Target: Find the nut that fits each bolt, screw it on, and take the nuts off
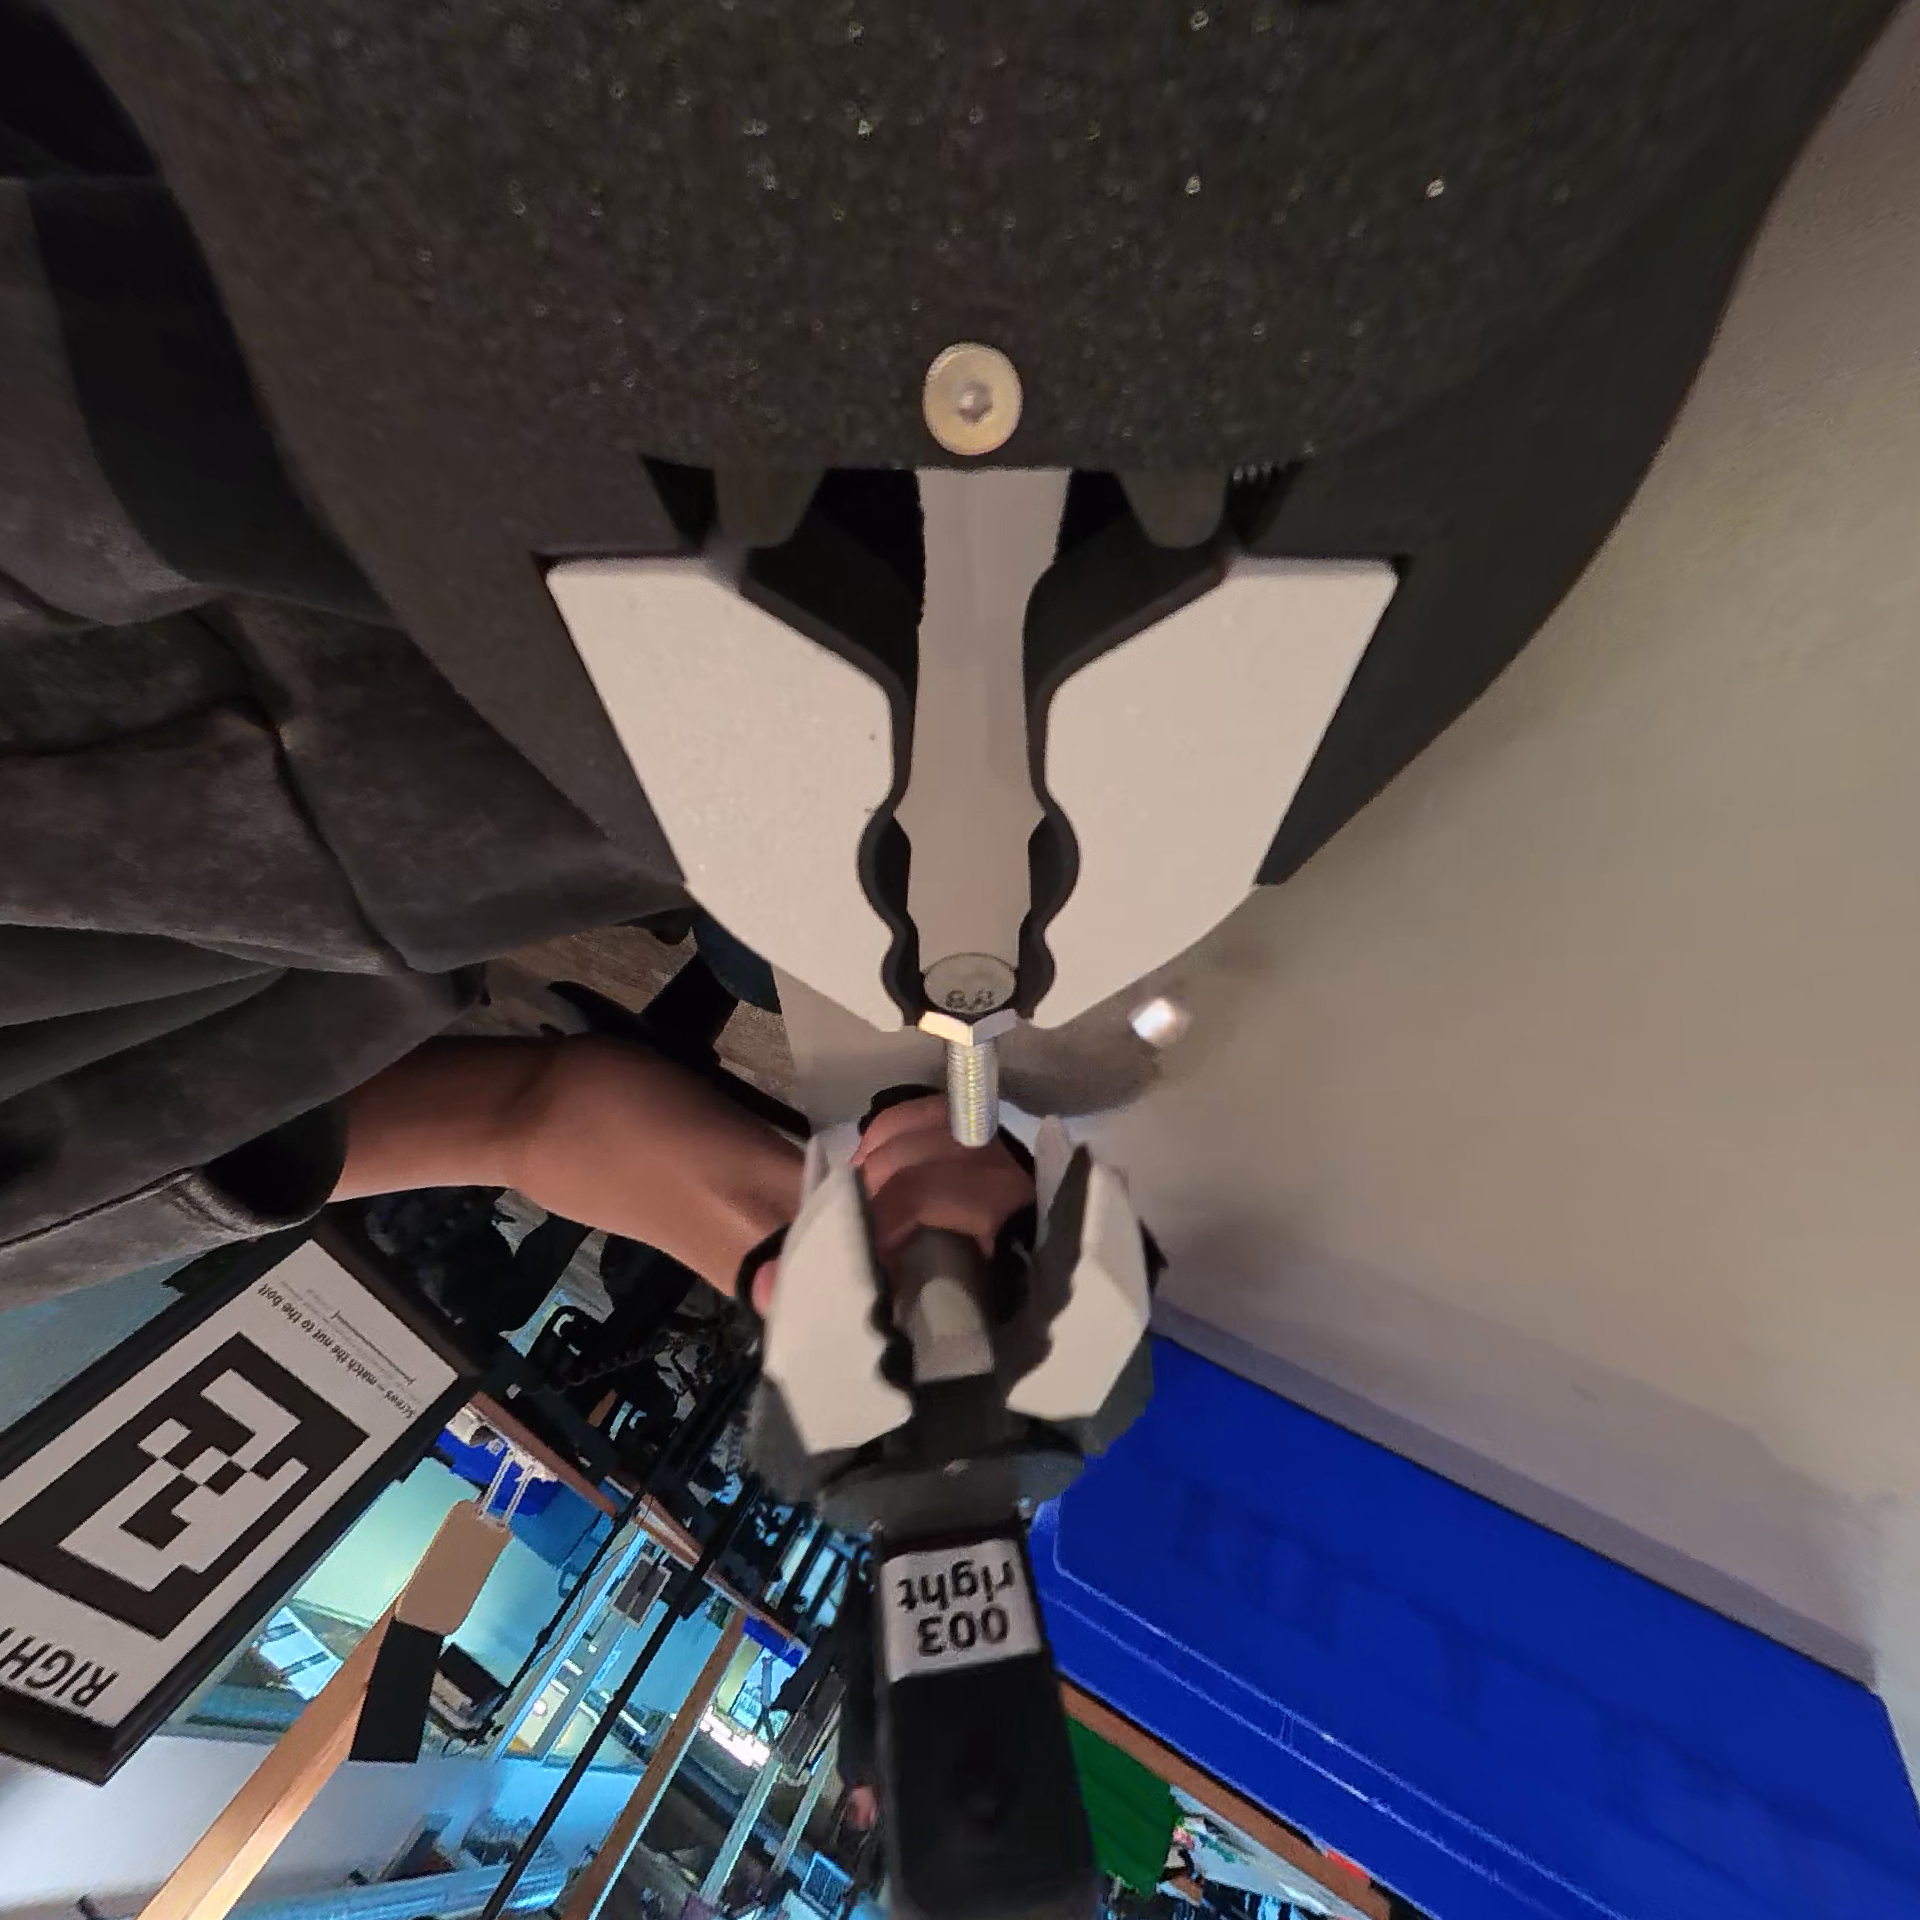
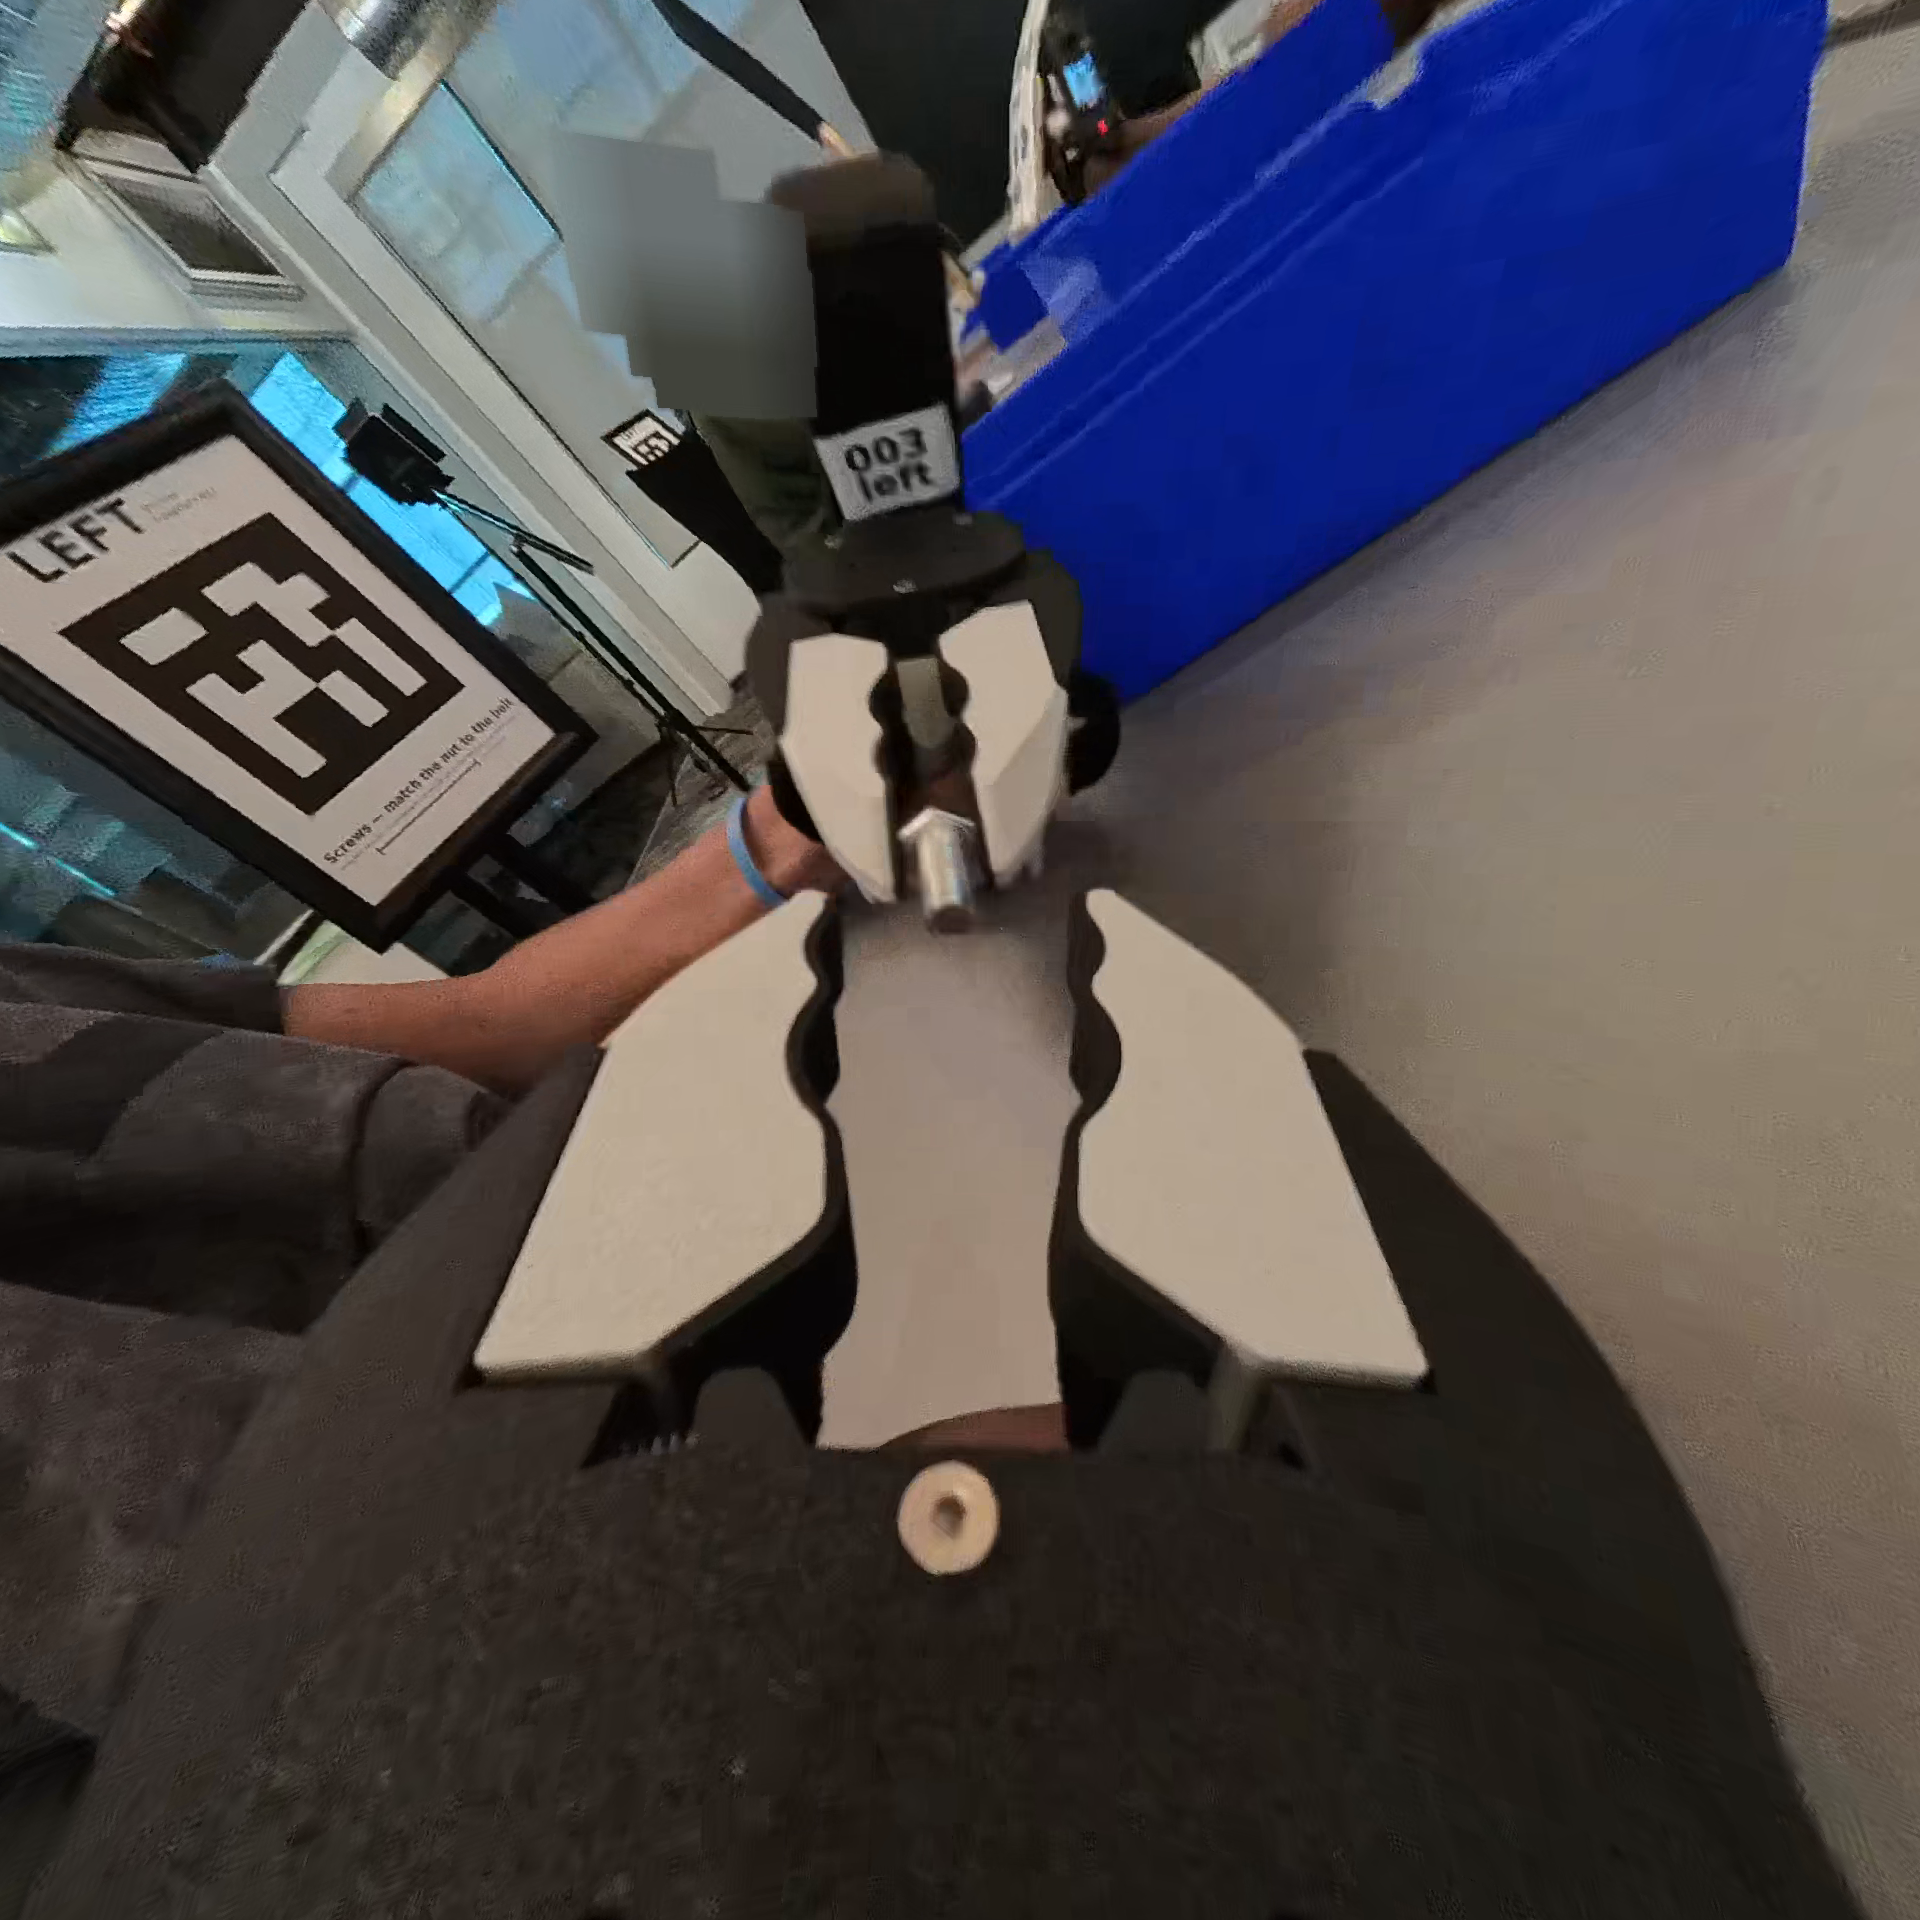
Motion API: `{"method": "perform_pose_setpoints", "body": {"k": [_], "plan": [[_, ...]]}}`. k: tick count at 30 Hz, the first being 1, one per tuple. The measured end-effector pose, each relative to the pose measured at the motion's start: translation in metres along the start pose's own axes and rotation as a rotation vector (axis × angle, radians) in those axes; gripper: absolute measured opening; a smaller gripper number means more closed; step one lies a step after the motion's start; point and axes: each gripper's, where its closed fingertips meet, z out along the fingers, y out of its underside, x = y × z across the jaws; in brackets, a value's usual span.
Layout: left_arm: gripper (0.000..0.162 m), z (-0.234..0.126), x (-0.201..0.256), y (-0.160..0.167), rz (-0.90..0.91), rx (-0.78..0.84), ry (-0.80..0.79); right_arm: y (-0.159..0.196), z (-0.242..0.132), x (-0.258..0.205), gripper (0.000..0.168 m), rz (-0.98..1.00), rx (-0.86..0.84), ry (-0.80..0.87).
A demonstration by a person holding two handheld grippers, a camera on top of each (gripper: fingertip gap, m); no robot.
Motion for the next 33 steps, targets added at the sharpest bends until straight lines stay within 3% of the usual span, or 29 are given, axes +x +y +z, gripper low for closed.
{"method": "perform_pose_setpoints", "body": {"k": [5, 12, 16, 23, 33], "plan": [[0.018, -0.006, -0.003, -0.004, -0.002, 0.025, -0.021, 0.012, 0.004, 0.018, 0.040, 0.013, -0.062, 0.101], [0.017, -0.020, -0.017, -0.024, -0.011, 0.159, -0.115, 0.009, 0.001, 0.046, 0.040, -0.396, -0.133, 0.496], [0.017, -0.035, -0.010, -0.040, 0.038, 0.254, -0.154, 0.011, 0.002, 0.051, 0.039, -0.465, -0.161, 0.578], [0.017, -0.029, -0.007, -0.033, 0.035, 0.217, -0.134, 0.009, 0.002, 0.047, 0.037, -0.477, -0.149, 0.563], [0.017, -0.007, 0.006, -0.014, 0.030, 0.096, -0.035, -0.006, 0.004, -0.003, 0.034, -0.463, 0.009, 0.252]]}}
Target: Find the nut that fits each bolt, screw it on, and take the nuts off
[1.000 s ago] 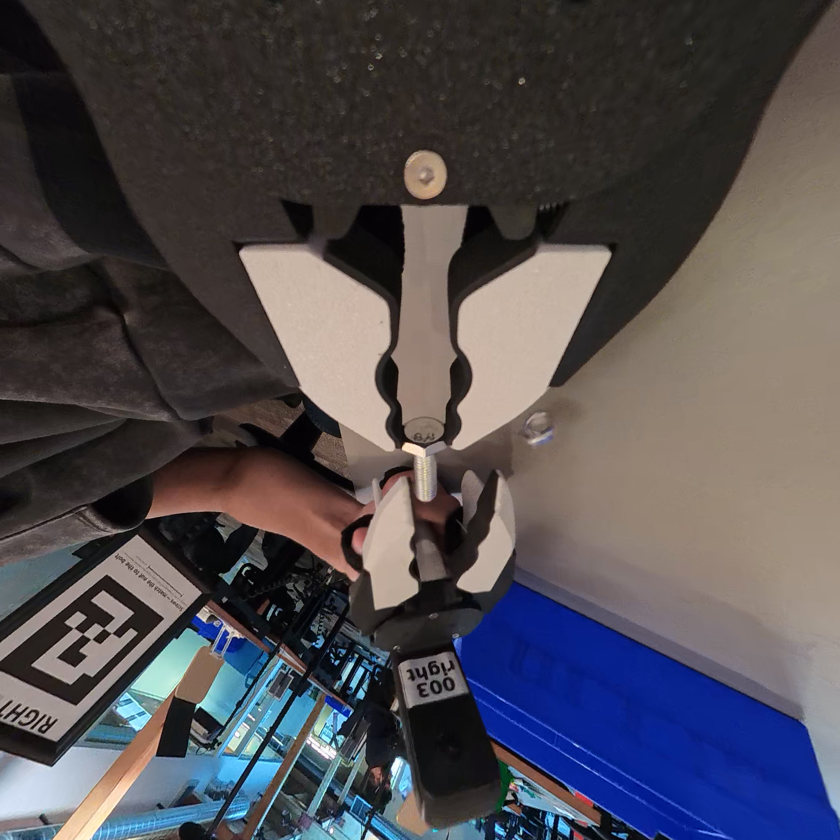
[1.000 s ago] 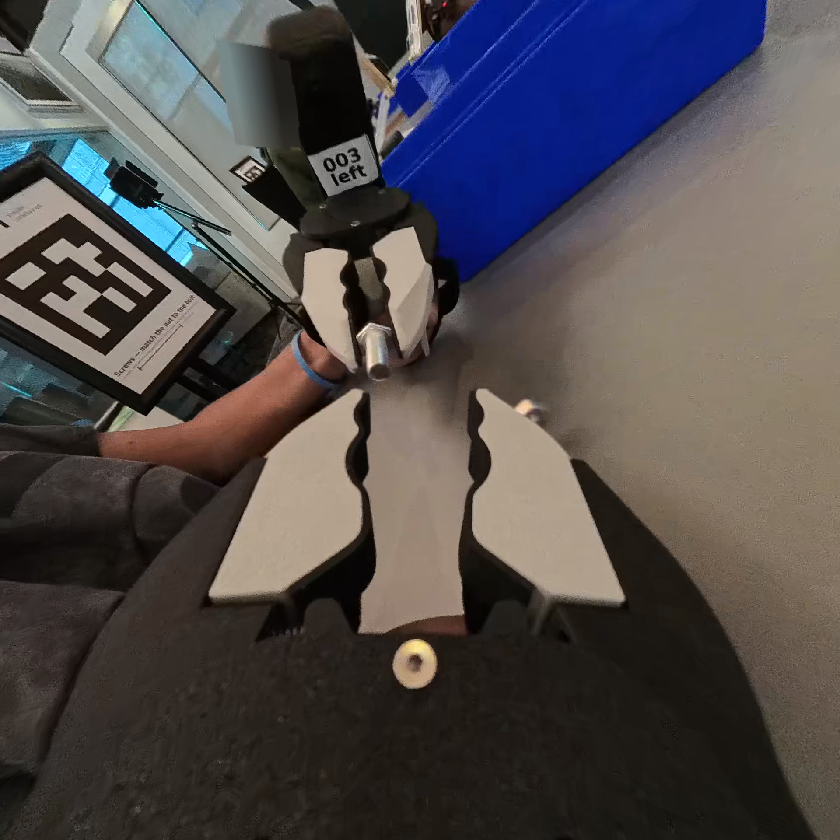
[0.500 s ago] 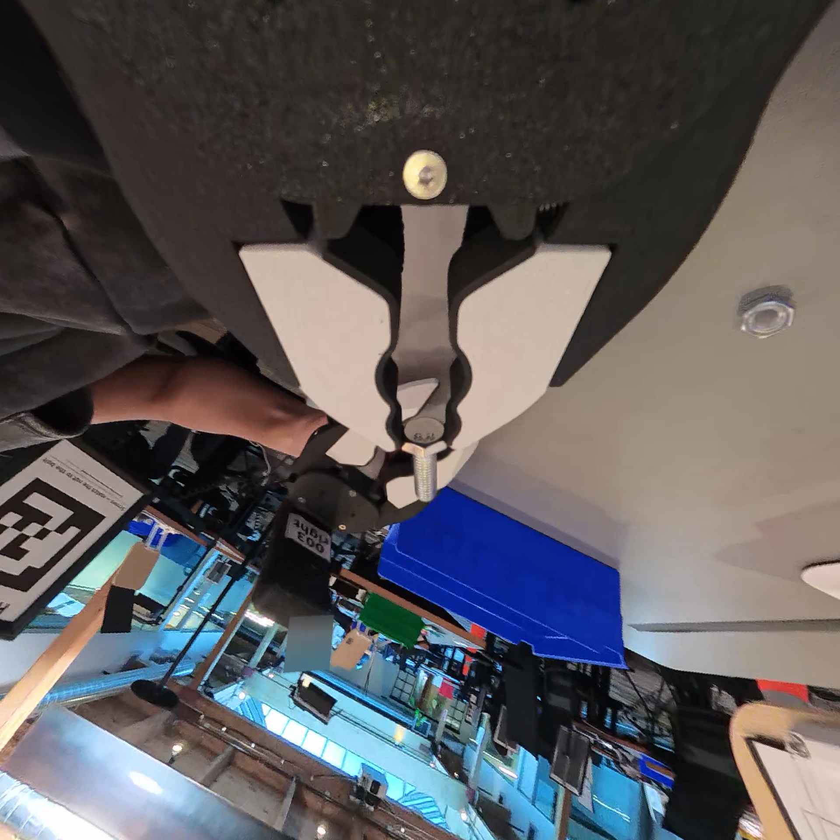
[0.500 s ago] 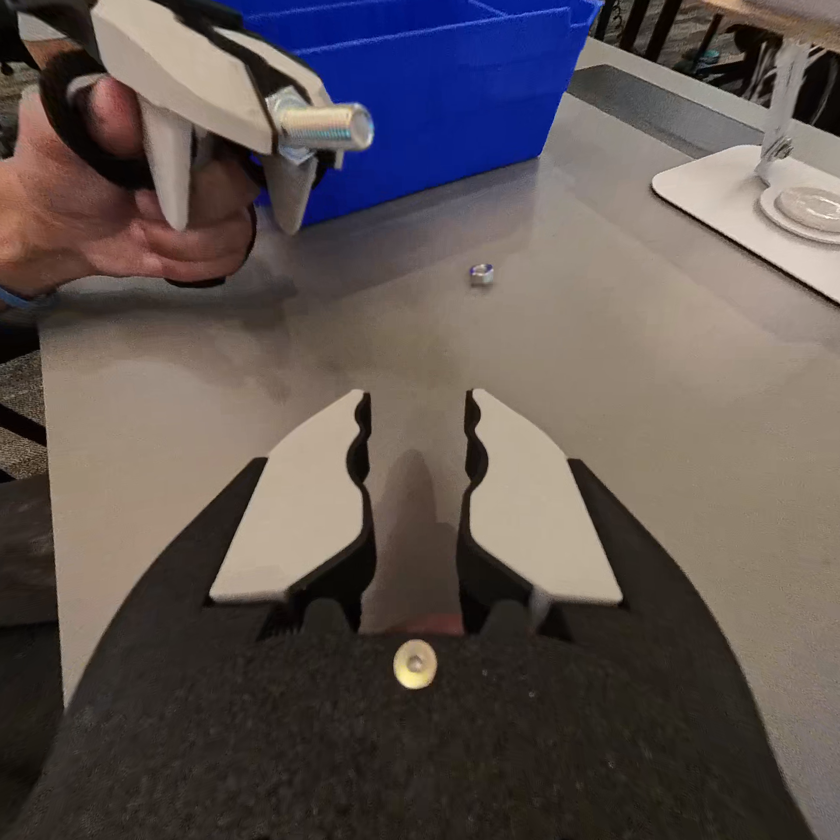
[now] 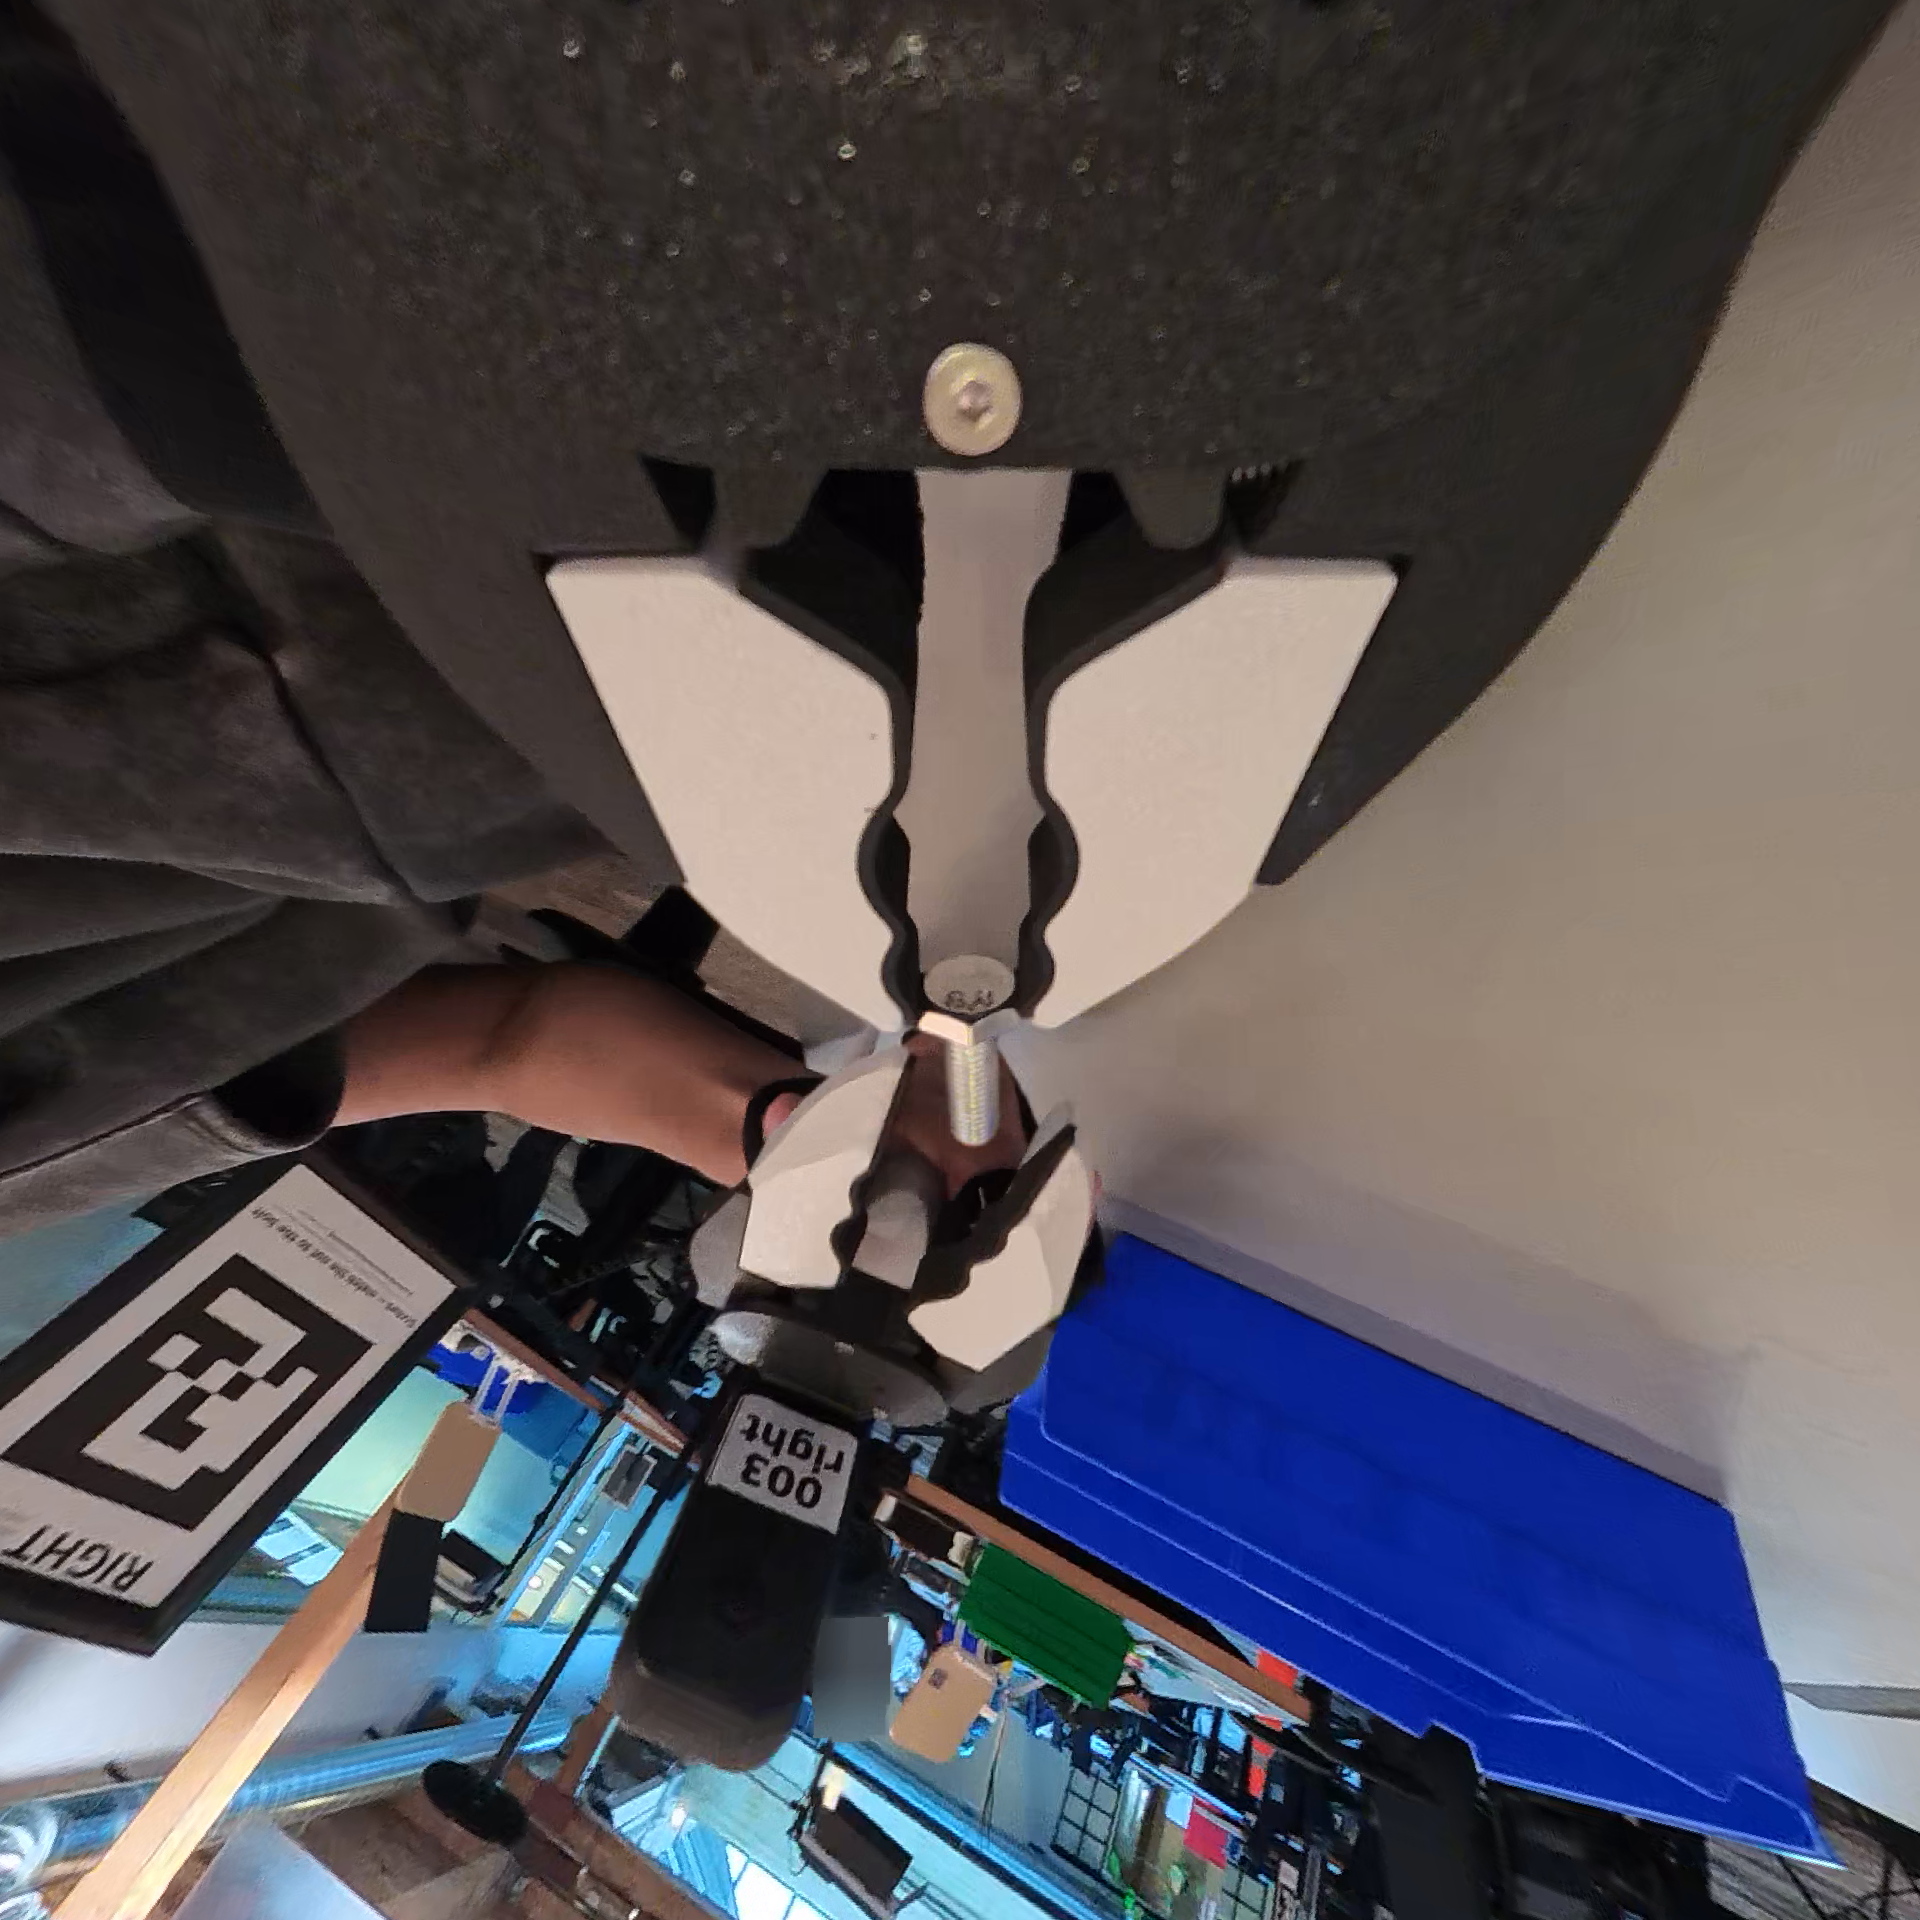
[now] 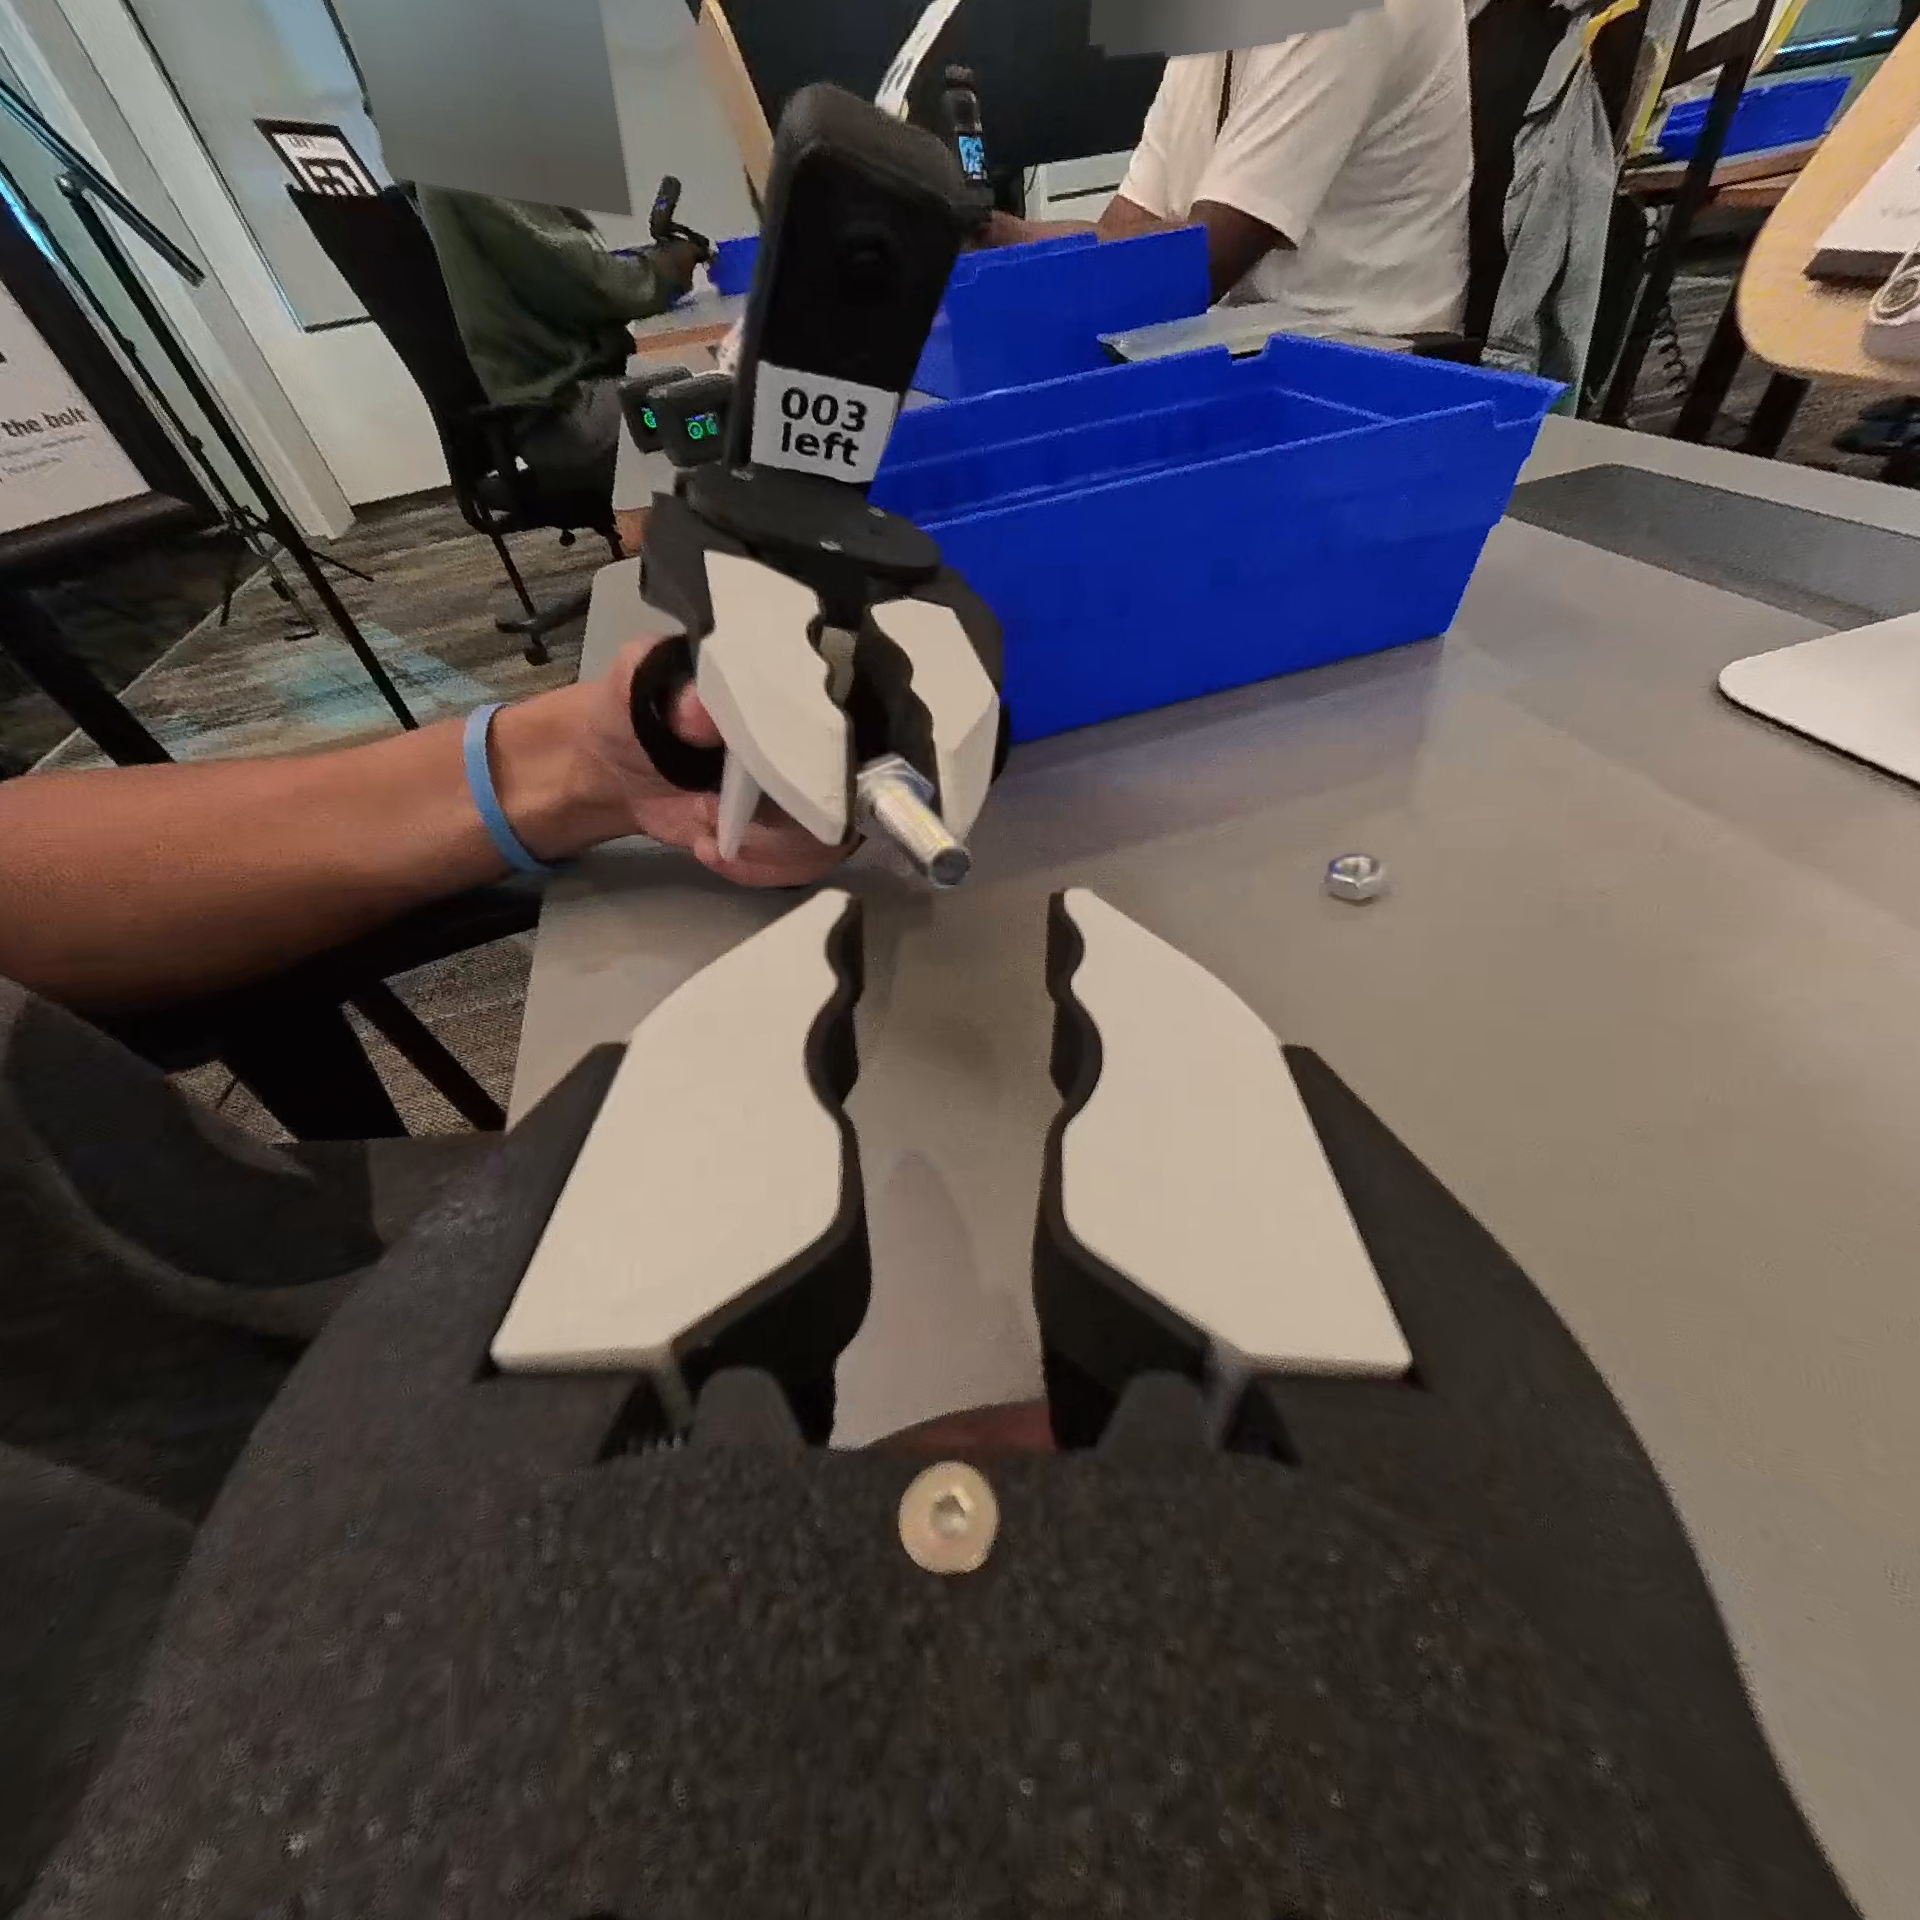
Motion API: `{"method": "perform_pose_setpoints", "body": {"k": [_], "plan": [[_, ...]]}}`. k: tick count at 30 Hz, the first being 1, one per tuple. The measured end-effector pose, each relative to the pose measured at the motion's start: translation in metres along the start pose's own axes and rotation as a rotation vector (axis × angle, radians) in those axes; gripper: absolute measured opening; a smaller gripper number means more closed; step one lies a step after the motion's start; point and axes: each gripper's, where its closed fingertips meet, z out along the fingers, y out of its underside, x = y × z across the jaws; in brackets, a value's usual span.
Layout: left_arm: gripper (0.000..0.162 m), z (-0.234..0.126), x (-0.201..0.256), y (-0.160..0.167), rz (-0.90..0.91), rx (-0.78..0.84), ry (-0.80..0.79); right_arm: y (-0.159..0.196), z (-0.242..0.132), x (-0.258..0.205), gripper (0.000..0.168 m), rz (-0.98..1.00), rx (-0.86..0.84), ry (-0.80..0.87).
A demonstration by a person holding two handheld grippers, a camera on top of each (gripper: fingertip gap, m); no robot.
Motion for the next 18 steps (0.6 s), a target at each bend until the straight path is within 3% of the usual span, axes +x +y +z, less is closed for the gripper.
{"method": "perform_pose_setpoints", "body": {"k": [5, 9, 14, 18], "plan": [[0.018, 0.005, 0.009, 0.007, -0.021, -0.040, 0.072, 0.004, 0.002, -0.016, 0.031, -0.018, -0.016, -0.097], [0.018, 0.010, 0.013, 0.014, -0.028, -0.080, 0.100, 0.009, 0.003, -0.021, 0.012, -0.050, -0.045, -0.122], [0.018, 0.012, 0.011, 0.007, -0.018, -0.026, 0.079, 0.005, -0.001, -0.019, 0.010, -0.072, -0.097, -0.109], [0.054, 0.004, -0.004, -0.004, 0.019, 0.054, -0.044, -0.024, -0.028, 0.000, 0.010, -0.084, -0.096, 0.041]]}}
